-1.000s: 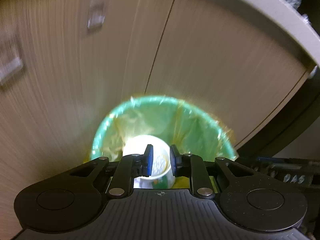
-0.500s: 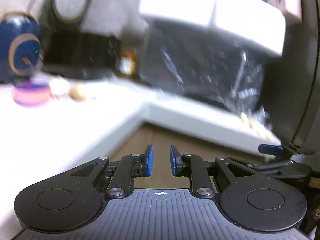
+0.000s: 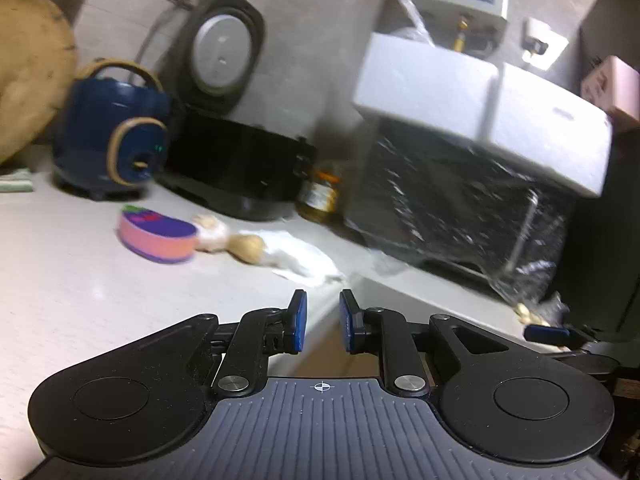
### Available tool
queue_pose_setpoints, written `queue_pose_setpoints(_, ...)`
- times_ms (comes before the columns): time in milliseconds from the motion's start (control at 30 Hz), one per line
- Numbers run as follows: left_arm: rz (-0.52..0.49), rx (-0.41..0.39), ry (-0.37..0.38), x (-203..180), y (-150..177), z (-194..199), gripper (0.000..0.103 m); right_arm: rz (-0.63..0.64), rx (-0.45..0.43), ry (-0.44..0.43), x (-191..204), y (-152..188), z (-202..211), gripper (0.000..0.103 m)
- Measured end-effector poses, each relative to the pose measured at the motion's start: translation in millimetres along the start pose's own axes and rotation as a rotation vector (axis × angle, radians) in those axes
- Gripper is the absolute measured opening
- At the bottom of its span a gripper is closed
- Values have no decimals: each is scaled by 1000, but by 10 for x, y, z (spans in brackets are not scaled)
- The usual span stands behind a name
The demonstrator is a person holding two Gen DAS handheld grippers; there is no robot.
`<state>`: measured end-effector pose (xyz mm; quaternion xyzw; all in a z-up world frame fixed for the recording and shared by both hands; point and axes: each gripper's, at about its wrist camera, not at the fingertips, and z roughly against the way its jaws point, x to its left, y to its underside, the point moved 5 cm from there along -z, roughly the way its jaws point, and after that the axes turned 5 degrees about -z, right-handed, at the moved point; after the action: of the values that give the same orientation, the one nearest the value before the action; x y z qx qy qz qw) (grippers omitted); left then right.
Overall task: Collect trash
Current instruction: 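Raise both grippers from the bin back over the counter, then reach the right gripper to the white tissue and grasp it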
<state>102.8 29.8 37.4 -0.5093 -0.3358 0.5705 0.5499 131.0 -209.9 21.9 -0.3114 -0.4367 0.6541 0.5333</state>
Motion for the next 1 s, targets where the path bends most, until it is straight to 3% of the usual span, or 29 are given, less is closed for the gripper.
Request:
queue_pose_setpoints(233,-10,-145,-67,259,-129,238,20,7,20,-27,288,-141,-229,102)
queue_pose_setpoints(333,7,-180,-54,298,-259,234,20,40,-12,-43,427,-239,-269,102)
queue_pose_setpoints(467,88,-107,-20,372,-538,128,20,77,-125,-33,511,-499,-243,101)
queue_pose_setpoints(633,82,34,-104,541,-746,84,20,58,-206,-90,480,-735,-298,101)
queue_pose_setpoints(733,109,80,-140,648,-709,38,20,35,-185,-169,468,-763,-489,101)
queue_pose_setpoints(900,225,124,-147,845,-518,-98,20,-7,-137,-184,502,-766,-953,101)
queue_pose_setpoints(1000,223,164,-207,963,-440,-167,20,-33,-115,-202,514,-769,-1161,101)
